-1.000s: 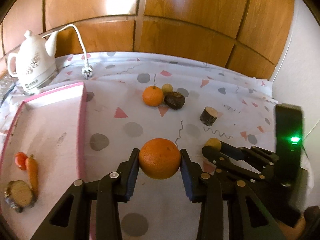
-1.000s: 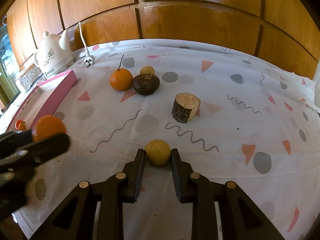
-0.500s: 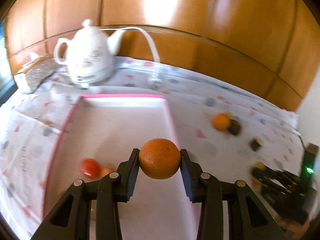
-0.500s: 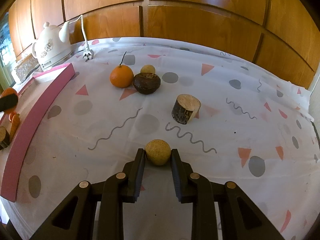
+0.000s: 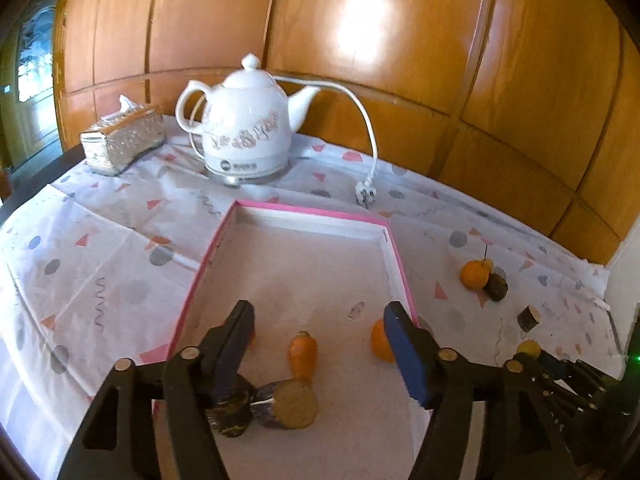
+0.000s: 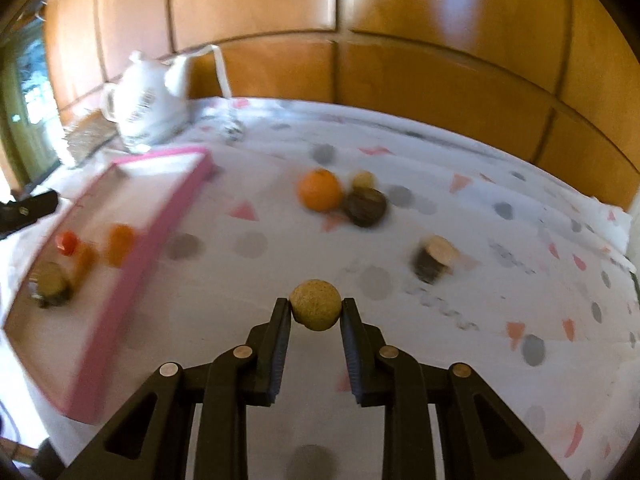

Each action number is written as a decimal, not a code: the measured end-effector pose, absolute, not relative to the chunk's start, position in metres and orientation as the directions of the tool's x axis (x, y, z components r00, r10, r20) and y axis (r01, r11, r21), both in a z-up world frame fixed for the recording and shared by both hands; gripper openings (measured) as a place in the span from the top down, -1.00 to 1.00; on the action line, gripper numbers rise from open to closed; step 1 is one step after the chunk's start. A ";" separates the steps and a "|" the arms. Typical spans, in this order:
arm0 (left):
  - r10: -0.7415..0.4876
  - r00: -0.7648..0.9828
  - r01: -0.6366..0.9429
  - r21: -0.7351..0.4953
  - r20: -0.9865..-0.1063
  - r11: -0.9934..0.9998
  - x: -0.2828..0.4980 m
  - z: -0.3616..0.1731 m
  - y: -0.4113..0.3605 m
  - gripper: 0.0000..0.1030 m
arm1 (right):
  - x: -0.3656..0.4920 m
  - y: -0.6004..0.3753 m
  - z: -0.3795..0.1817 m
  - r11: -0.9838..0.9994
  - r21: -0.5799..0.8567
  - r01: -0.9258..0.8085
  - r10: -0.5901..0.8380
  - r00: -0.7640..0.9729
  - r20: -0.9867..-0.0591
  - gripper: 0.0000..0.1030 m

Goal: Organize fruits
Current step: 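Carry the orange into the tray with the left gripper and release it, then lower the yellow potato into the tray and open the right gripper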

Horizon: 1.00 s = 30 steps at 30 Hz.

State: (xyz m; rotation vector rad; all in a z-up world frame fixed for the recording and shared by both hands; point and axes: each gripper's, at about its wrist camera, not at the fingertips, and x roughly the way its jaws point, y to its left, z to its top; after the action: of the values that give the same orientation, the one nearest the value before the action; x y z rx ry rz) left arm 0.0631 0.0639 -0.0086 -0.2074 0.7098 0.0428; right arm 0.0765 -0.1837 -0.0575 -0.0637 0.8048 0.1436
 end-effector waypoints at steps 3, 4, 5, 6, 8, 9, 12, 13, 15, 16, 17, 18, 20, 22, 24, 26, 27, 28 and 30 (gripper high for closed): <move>-0.002 0.773 -0.125 -0.156 -0.634 0.980 0.052 -0.003 0.067 -0.68 | 0.073 -0.164 -0.048 0.977 0.046 -0.210 0.180 0.678 -0.713 0.51; 0.003 0.775 -0.128 -0.152 -0.632 0.980 0.049 -0.003 0.068 -0.71 | 0.071 -0.156 -0.045 0.971 0.064 -0.232 0.208 0.673 -0.710 0.51; 0.012 0.778 -0.132 -0.145 -0.628 0.981 0.046 -0.002 0.069 -0.72 | 0.070 -0.151 -0.042 0.965 0.079 -0.248 0.230 0.669 -0.707 0.51; 0.020 0.780 -0.137 -0.140 -0.625 0.981 0.044 -0.002 0.070 -0.73 | 0.070 -0.145 -0.040 0.960 0.094 -0.263 0.251 0.664 -0.704 0.51; 0.031 0.781 -0.142 -0.129 -0.624 0.981 0.040 -0.003 0.072 -0.85 | 0.069 -0.131 -0.036 0.946 0.123 -0.300 0.297 0.649 -0.700 0.51; 0.034 0.780 -0.145 -0.128 -0.625 0.981 0.038 -0.004 0.074 -0.90 | 0.068 -0.124 -0.034 0.939 0.133 -0.316 0.315 0.642 -0.699 0.51; 0.042 0.783 -0.159 -0.135 -0.621 0.978 0.033 -0.005 0.080 -0.90 | 0.069 -0.104 -0.033 0.919 0.149 -0.365 0.359 0.617 -0.701 0.51; 0.048 0.782 -0.167 -0.134 -0.622 0.977 0.033 -0.006 0.082 -0.90 | 0.069 -0.098 -0.033 0.912 0.157 -0.380 0.374 0.607 -0.701 0.51; 0.054 0.784 -0.180 -0.143 -0.619 0.973 0.031 -0.006 0.087 -0.90 | 0.070 -0.087 -0.034 0.900 0.171 -0.401 0.395 0.587 -0.707 0.51; 0.059 0.782 -0.189 -0.145 -0.620 0.971 0.030 -0.007 0.090 -0.90 | 0.073 -0.080 -0.035 0.894 0.179 -0.411 0.406 0.574 -0.712 0.51; 0.063 0.780 -0.194 -0.145 -0.622 0.970 0.030 -0.007 0.092 -0.90 | 0.073 -0.077 -0.036 0.891 0.182 -0.416 0.410 0.568 -0.714 0.51; 0.066 0.779 -0.200 -0.147 -0.624 0.969 0.030 -0.008 0.095 -0.91 | 0.074 -0.073 -0.036 0.888 0.185 -0.420 0.416 0.563 -0.715 0.50; 0.071 0.775 -0.219 -0.162 -0.628 0.962 0.028 -0.012 0.103 -0.95 | 0.076 -0.067 -0.036 0.879 0.207 -0.430 0.437 0.549 -0.713 0.49; 0.075 0.767 -0.241 -0.178 -0.637 0.954 0.027 -0.016 0.109 -0.97 | 0.076 -0.063 -0.036 0.875 0.220 -0.431 0.447 0.549 -0.706 0.47; 0.079 0.752 -0.265 -0.190 -0.654 0.945 0.028 -0.022 0.116 -0.97 | 0.074 -0.062 -0.037 0.875 0.217 -0.433 0.446 0.548 -0.708 0.42; 0.075 0.745 -0.273 -0.200 -0.663 0.941 0.028 -0.025 0.118 -0.97 | 0.072 -0.060 -0.040 0.876 0.206 -0.437 0.440 0.545 -0.713 0.39; 0.076 0.744 -0.276 -0.202 -0.664 0.940 0.028 -0.026 0.118 -0.97 | 0.071 -0.060 -0.041 0.877 0.203 -0.436 0.438 0.547 -0.714 0.39; 0.077 0.744 -0.275 -0.200 -0.663 0.940 0.027 -0.027 0.117 -0.98 | 0.069 -0.062 -0.042 0.880 0.199 -0.431 0.432 0.552 -0.713 0.39; 0.075 0.748 -0.262 -0.189 -0.659 0.946 0.027 -0.026 0.114 -0.99 | 0.067 -0.065 -0.044 0.889 0.195 -0.415 0.419 0.564 -0.712 0.39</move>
State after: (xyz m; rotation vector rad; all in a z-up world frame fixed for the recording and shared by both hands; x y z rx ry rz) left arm 0.0269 0.1139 -0.0262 -0.2794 0.7034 0.1870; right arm 0.0667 -0.0653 -0.0438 0.0056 0.8387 0.4905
